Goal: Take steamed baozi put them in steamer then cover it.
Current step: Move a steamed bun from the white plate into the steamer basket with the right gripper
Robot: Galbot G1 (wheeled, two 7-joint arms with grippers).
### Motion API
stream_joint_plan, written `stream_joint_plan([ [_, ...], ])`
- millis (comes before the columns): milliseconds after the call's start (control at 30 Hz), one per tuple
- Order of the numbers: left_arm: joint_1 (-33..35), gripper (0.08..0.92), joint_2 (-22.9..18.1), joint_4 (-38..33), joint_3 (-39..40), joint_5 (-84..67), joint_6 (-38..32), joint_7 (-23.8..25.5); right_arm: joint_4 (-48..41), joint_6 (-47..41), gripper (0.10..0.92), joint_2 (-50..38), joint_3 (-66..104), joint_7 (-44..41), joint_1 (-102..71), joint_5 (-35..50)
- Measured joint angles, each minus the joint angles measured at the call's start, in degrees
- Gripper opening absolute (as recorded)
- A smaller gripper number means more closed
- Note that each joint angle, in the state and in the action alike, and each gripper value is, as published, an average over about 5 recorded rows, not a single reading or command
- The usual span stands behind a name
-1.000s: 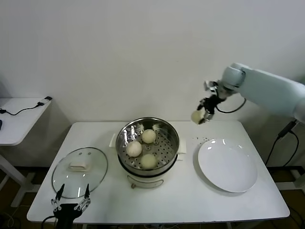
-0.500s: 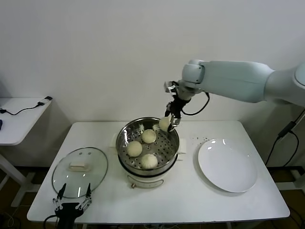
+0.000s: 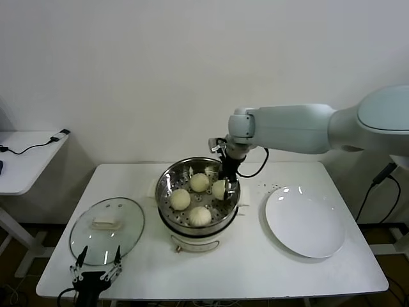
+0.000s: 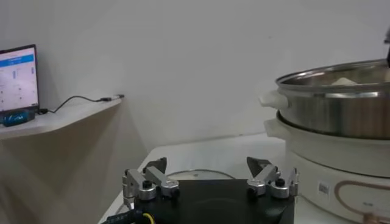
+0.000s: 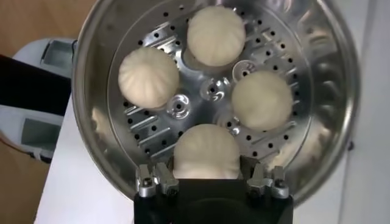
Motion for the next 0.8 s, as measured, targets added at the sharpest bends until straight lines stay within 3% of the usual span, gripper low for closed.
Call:
stream_joint_plan([
  [167, -0.41, 0.823, 0.19, 0.24, 0.05, -0.01, 0.15, 0.02, -0.07, -0.26, 0.713, 0.68, -0.01, 1.06, -1.43, -0.46],
  [367, -0.93, 0.823, 0.64, 0.22, -0.02, 0.01, 0.39, 0.06, -0.51, -0.58, 0.811, 0.92, 0.48, 1.66, -2.27, -0.91],
  [800, -1.09, 0.823, 0.63, -0.33, 0.28, 0.44, 0.76, 0.07, 0.21, 0.16, 0.823, -1.93, 2.58, -0.15, -0.35, -0.13],
])
